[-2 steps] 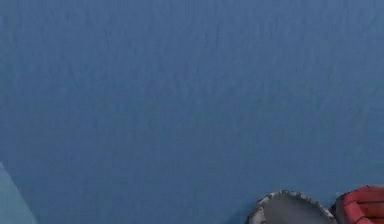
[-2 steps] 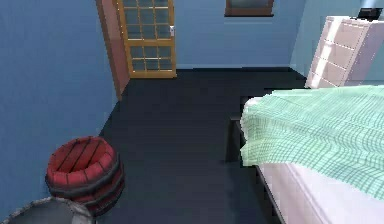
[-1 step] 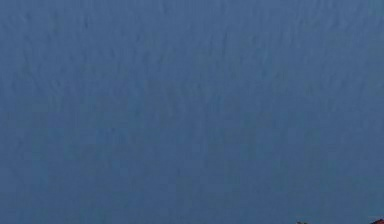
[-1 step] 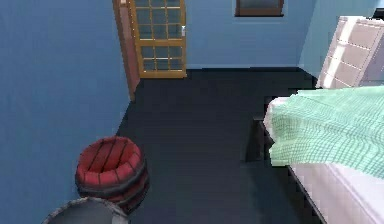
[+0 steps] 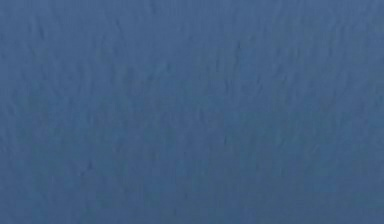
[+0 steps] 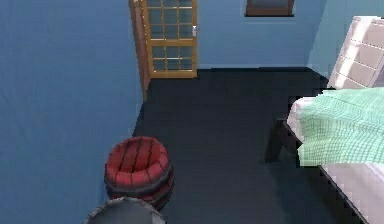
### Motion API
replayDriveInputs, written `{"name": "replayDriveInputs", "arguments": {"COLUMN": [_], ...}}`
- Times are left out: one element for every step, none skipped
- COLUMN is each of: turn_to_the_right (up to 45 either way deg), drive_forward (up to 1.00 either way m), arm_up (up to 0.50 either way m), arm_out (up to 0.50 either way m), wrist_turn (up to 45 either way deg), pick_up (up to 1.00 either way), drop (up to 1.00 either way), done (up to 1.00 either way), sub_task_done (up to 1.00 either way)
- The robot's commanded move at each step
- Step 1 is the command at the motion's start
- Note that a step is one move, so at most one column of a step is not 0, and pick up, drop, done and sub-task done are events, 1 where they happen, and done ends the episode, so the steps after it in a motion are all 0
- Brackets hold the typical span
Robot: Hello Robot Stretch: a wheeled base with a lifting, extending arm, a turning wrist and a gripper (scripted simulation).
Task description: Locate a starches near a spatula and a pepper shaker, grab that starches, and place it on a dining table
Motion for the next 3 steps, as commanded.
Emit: {"name": "replayDriveInputs", "arguments": {"turn_to_the_right": [45.0,45.0,45.0], "drive_forward": [0.0,0.0,0.0], "arm_up": [0.0,0.0,0.0], "arm_out": [0.0,0.0,0.0], "wrist_turn": [0.0,0.0,0.0], "pick_up": [0.0,0.0,0.0], "drop": [0.0,0.0,0.0], "done": [0.0,0.0,0.0], "sub_task_done": [0.0,0.0,0.0]}}
